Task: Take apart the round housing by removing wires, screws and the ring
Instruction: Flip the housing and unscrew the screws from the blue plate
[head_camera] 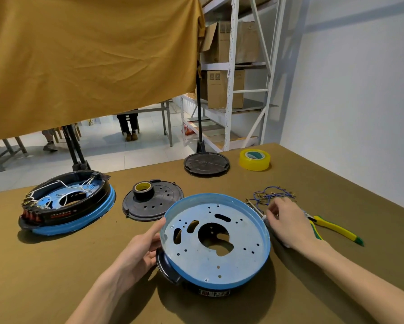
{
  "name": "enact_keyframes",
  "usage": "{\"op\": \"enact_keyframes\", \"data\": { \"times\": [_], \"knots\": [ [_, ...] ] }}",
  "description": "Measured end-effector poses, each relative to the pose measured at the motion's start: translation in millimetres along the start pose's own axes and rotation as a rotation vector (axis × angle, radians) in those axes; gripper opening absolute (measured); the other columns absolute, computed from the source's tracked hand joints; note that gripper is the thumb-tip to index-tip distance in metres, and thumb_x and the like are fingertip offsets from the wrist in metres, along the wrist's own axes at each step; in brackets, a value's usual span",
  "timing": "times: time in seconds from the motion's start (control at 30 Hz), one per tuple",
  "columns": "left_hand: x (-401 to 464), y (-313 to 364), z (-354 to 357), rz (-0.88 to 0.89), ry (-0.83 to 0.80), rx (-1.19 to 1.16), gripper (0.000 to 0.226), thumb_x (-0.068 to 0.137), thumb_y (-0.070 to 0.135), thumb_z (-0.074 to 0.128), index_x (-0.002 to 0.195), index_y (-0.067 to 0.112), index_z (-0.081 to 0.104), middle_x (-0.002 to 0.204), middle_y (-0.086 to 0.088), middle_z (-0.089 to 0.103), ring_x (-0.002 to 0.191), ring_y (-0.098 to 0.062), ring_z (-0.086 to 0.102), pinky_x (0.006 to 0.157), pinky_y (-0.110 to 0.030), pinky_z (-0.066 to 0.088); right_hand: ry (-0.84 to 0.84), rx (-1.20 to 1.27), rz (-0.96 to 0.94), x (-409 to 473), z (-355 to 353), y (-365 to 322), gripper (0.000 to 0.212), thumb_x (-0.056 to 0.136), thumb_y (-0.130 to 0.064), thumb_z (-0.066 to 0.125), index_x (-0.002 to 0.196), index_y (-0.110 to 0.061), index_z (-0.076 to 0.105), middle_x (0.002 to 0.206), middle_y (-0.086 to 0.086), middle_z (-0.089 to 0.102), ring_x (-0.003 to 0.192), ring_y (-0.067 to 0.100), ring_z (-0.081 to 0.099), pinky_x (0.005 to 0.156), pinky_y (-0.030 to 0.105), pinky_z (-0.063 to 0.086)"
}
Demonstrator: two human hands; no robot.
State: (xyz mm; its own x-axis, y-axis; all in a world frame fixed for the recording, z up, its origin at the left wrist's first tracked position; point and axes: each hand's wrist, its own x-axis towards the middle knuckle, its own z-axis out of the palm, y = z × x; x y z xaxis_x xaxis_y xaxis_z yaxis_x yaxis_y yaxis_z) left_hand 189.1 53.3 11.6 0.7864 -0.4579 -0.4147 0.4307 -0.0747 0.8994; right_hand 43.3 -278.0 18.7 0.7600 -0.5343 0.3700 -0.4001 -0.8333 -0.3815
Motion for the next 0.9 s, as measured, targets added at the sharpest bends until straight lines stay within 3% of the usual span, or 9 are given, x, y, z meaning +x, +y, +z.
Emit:
{"op": "enact_keyframes", "data": {
  "times": [0.13,0.23,0.3,0.43,0.5,0.63,0.8,0.9],
  "knots": [
    [1.6,-0.1,0.0,0.014,-0.002,0.005,0.071,0.068,0.058,0.077,0.113,0.005,0.068,0.094,-0.010,0.081,0.089,-0.023,0.078,0.071,-0.033,0.060,0.050,0.171,-0.043,13.9,-16.2,-25.9,0.005,0.096,-0.018,0.063,0.092,-0.021,0.064,0.090,-0.006,0.060,0.081,0.008,0.057,0.069,0.028,0.049],
    [2.5,-0.9,-2.8,0.003,-0.005,0.002,0.072,0.066,0.056,0.078,0.112,0.002,0.066,0.090,-0.012,0.080,0.078,-0.022,0.079,0.060,-0.029,0.061,0.002,0.264,-0.180,15.0,-20.9,-60.7,0.007,0.095,-0.015,0.064,0.090,-0.021,0.064,0.086,-0.009,0.060,0.078,0.004,0.056,0.068,0.023,0.046],
    [4.1,-2.5,-6.3,-0.004,-0.025,0.000,0.072,0.069,0.056,0.079,0.114,0.002,0.068,0.094,-0.013,0.080,0.081,-0.022,0.079,0.060,-0.028,0.061,-0.077,0.321,-0.274,10.5,-19.8,-86.6,0.008,0.094,-0.016,0.065,0.089,-0.021,0.066,0.083,-0.012,0.062,0.074,0.003,0.056,0.066,0.020,0.043],
    [6.7,-5.5,-11.3,-0.010,-0.056,-0.008,0.073,0.068,0.059,0.081,0.115,0.003,0.070,0.101,-0.012,0.080,0.090,-0.022,0.079,0.065,-0.028,0.062,-0.293,0.362,-0.431,-2.3,0.1,-132.1,0.008,0.093,-0.030,0.069,0.096,-0.023,0.073,0.084,-0.014,0.063,0.072,0.004,0.055,0.066,0.020,0.045],
    [7.9,-6.7,-11.9,-0.010,-0.069,-0.008,0.074,0.064,0.060,0.084,0.112,0.005,0.073,0.103,-0.013,0.080,0.092,-0.023,0.079,0.065,-0.027,0.062,-0.322,0.326,-0.484,-6.6,15.2,-149.7,0.020,0.093,-0.038,0.070,0.104,-0.022,0.075,0.087,-0.013,0.062,0.073,0.003,0.053,0.068,0.019,0.042],
    [7.9,-8.3,-12.8,0.006,-0.111,0.009,0.072,0.057,0.066,0.089,0.103,0.010,0.083,0.107,-0.013,0.079,0.096,-0.023,0.078,0.069,-0.026,0.062,-0.307,0.269,-0.506,-9.1,35.8,-176.2,0.031,0.092,-0.045,0.069,0.108,-0.021,0.078,0.096,-0.007,0.064,0.082,0.007,0.054,0.075,0.029,0.050],
    [7.7,-9.0,-12.7,0.014,-0.126,-0.002,0.088,0.057,0.066,0.089,0.118,0.005,0.072,0.111,-0.013,0.078,0.104,-0.025,0.076,0.075,-0.028,0.062,-0.328,0.253,-0.507,-5.4,44.6,-189.2,0.016,0.093,-0.033,0.071,0.097,-0.022,0.081,0.096,-0.006,0.065,0.087,0.011,0.059,0.077,0.037,0.054],
    [7.4,-7.4,-13.0,-0.005,-0.150,-0.019,0.090,0.056,0.065,0.090,0.120,0.003,0.070,0.112,-0.014,0.078,0.104,-0.025,0.076,0.077,-0.029,0.062,-0.424,0.248,-0.549,-0.6,43.3,-189.9,0.011,0.095,-0.023,0.069,0.101,-0.023,0.078,0.096,-0.010,0.062,0.083,0.009,0.058,0.076,0.033,0.053]
  ]
}}
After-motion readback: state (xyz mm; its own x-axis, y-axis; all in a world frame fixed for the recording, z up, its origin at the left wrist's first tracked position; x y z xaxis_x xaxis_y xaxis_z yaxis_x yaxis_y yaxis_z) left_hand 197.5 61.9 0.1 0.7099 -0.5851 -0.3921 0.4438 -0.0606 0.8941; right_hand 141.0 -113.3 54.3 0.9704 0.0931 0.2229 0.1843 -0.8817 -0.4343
